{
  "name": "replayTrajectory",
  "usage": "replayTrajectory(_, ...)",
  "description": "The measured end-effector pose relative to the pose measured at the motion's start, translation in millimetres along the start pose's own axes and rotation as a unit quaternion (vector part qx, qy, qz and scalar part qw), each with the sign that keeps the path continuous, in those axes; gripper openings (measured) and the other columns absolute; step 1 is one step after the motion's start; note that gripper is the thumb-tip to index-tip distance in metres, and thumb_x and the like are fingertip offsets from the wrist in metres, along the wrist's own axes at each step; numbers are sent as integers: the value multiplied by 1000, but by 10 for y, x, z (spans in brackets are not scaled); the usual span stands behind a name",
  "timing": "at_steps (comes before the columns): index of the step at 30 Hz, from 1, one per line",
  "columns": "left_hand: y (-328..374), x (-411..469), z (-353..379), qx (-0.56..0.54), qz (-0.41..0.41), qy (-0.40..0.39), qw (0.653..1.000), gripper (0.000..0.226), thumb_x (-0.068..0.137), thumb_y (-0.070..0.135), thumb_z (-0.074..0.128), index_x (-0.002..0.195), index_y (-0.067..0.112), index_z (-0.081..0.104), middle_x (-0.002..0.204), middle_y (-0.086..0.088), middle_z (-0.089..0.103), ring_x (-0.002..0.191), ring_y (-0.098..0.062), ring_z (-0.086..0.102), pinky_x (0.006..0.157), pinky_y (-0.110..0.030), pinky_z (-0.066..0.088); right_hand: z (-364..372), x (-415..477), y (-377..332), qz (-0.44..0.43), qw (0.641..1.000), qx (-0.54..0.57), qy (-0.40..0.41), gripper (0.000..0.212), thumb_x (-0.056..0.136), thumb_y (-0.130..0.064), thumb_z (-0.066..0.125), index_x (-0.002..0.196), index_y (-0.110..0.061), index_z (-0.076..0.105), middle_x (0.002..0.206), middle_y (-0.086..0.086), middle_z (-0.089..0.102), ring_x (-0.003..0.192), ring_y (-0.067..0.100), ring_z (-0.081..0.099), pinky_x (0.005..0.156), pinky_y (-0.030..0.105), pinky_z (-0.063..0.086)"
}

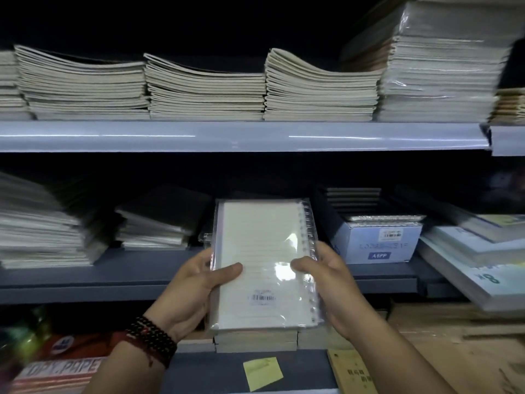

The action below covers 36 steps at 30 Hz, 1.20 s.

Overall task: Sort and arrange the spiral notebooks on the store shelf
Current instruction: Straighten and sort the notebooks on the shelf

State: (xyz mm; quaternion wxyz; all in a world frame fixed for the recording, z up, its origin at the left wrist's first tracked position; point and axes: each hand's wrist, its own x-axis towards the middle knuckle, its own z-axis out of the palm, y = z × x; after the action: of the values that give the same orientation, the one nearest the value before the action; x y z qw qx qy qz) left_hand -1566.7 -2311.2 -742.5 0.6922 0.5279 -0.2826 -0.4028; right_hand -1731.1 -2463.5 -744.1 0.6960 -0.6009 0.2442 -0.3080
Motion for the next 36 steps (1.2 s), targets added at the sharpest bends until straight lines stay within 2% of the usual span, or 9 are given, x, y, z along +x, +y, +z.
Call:
replayTrajectory(5,17,8,100,111,171,80,976,36,83,4,75,117,15,67,110,-1,77,104,-21,72,81,-26,60,-15,63,-93,-147,989,-23,24,34,85,4,69,108,-22,65,102,-2,77,96,17,72,77,25,59)
replayTrajectory(8,27,64,13,164,279,120,939,27,71,10,84,96,7,74,118,-3,73,113,-17,67,86,-15,52,-37,108,-140,-210,978,8,11,21,72,-17,75,91,-10,69,112,4,73,109,20,67,85,26,54)
replayTrajectory(11,50,81,-8,105,205,135,964,22,82,-6,70,87,15,77,146,4,51,122,-2,57,84,-9,50,-18,168,-112,-183,981,58,-4,18,69,-29,70,77,-13,72,137,-11,59,123,11,59,93,32,52)
replayTrajectory(15,-4,77,74,-129,111,67,983,23,94,7,53,99,13,75,110,-10,72,79,-20,72,61,-30,61,91,222,4,-146,983,108,20,14,69,-29,69,72,-16,72,138,-12,58,122,12,59,90,33,47)
replayTrajectory(22,61,68,-98,-235,39,46,970,55,84,0,33,124,4,70,129,-11,69,121,-25,64,89,-35,60,164,335,39,-113,978,173,13,12,83,-14,63,72,-15,67,135,-20,59,125,16,58,98,44,44)
replayTrajectory(26,114,84,2,-131,50,85,986,53,75,32,75,118,1,72,117,-8,75,111,-20,70,92,-38,57,164,338,7,-78,982,173,11,20,89,-9,56,74,-15,67,139,-19,56,121,17,61,89,40,46)
replayTrajectory(29,34,105,15,-114,52,119,985,42,82,12,72,123,20,70,115,-9,75,101,-27,74,73,-35,63,223,327,31,-85,983,158,47,18,93,-10,55,87,-16,70,129,-11,64,110,21,65,85,41,49)
replayTrajectory(33,49,136,22,-213,97,161,959,70,76,-2,71,136,29,51,123,-14,71,101,-27,74,80,-46,62,355,229,26,-77,972,186,125,24,105,-17,45,117,-21,65,111,7,73,104,31,68,77,42,57)
replayTrajectory(36,51,190,-65,-278,111,169,939,89,75,-7,70,150,23,33,128,-15,68,110,-26,70,90,-51,57,389,107,-84,0,972,233,-18,47,104,-49,37,127,-15,60,113,15,73,99,38,72,69,53,60)
